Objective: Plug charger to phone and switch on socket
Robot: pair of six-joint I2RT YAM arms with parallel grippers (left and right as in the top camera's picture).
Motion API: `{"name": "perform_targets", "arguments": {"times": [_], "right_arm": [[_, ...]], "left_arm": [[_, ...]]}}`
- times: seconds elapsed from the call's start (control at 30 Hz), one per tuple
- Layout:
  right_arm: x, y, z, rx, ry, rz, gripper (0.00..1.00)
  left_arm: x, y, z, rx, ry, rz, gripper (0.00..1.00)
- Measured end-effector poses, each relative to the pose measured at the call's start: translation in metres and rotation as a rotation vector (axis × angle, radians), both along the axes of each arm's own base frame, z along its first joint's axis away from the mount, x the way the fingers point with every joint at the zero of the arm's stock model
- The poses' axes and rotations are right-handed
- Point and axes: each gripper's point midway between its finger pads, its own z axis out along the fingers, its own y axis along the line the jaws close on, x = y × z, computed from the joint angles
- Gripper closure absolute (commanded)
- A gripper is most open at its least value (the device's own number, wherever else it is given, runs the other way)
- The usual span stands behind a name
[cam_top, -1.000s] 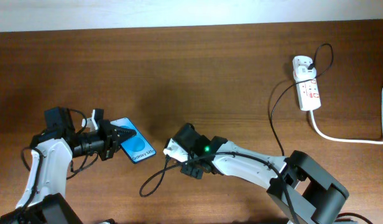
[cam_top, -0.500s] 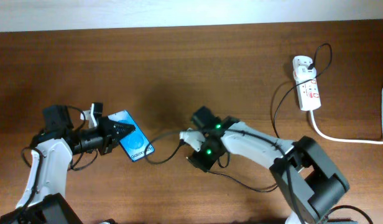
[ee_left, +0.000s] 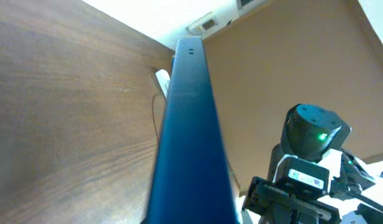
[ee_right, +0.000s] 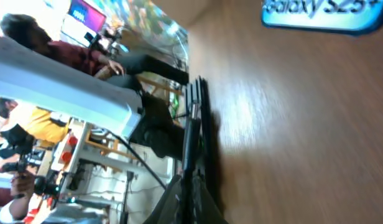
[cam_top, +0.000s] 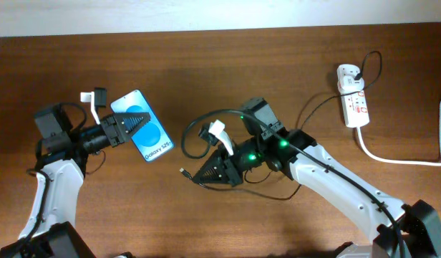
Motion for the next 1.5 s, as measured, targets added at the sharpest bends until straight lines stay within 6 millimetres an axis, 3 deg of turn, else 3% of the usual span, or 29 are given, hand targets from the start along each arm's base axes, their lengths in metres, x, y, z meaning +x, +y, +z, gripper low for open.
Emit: {"name": "perform_targets", "arguments": {"times": [0.1,0.27,0.47,0.53,0.6,0.63,0.67,0.77,0.8,0.97,1.03,1.1,1.17,1.27,1.4,1.5], "right_arm": [[0.014,0.011,0.005,0.032,0.052,-0.03,0.96],[0.038,0.024,-0.006,0.006,0.17,-0.123,0.96],[0.068,0.037,0.013,0.054,0.261,-0.259,0.96],[0.07,0.037,0.011,0.043,0.274,-0.276,0.94],[0.066,0.032,-0.006,-0.012,0.238,-0.273,0.89],[0.064,0.027,-0.024,-0.094,0.268,-0.298,0.82],[0.058,0.012,-0.055,-0.247,0.315,-0.356,0.76],[0.047,-0.015,-0.105,-0.486,0.308,-0.434,0.07],[0.047,-0.015,-0.108,-0.506,0.293,-0.442,0.02],[0.039,0.014,-0.105,-0.494,0.261,-0.472,0.02],[0.029,0.02,-0.114,-0.53,0.068,-0.399,0.05],[0.011,0.027,-0.123,-0.549,-0.222,-0.226,0.19],[0.003,0.033,-0.126,-0.532,-0.452,-0.078,0.19],[0.009,0.038,-0.129,-0.503,-0.65,0.024,0.2],[0.02,0.042,-0.179,-0.545,-0.754,0.123,0.23],[0.023,0.045,-0.195,-0.552,-0.77,0.142,0.26]], "left_arm": [[0.009,0.003,0.014,-0.005,-0.049,0.008,1.0],[0.03,0.008,0.035,-0.03,-0.035,0.085,1.0],[0.041,-0.001,0.04,-0.108,0.098,0.134,1.0],[0.042,0.0,0.04,-0.119,0.12,0.144,1.0],[0.042,0.0,0.04,-0.125,0.13,0.149,1.0],[0.043,0.002,0.039,-0.127,0.134,0.156,1.0],[0.043,0.007,0.039,-0.132,0.138,0.169,1.0],[0.044,0.03,0.037,-0.133,0.14,0.225,1.0],[0.043,0.037,0.034,-0.134,0.153,0.24,1.0],[0.031,0.064,0.011,-0.149,0.258,0.292,1.0],[0.025,0.071,0.005,-0.145,0.267,0.301,1.0],[0.021,0.076,0.007,-0.141,0.235,0.292,1.0],[0.018,0.098,0.01,-0.141,0.204,0.337,1.0],[0.01,0.135,0.011,-0.153,0.188,0.432,1.0],[0.004,0.146,0.012,-0.167,0.183,0.451,1.0],[0.004,0.146,0.013,-0.168,0.182,0.448,1.0]]}}
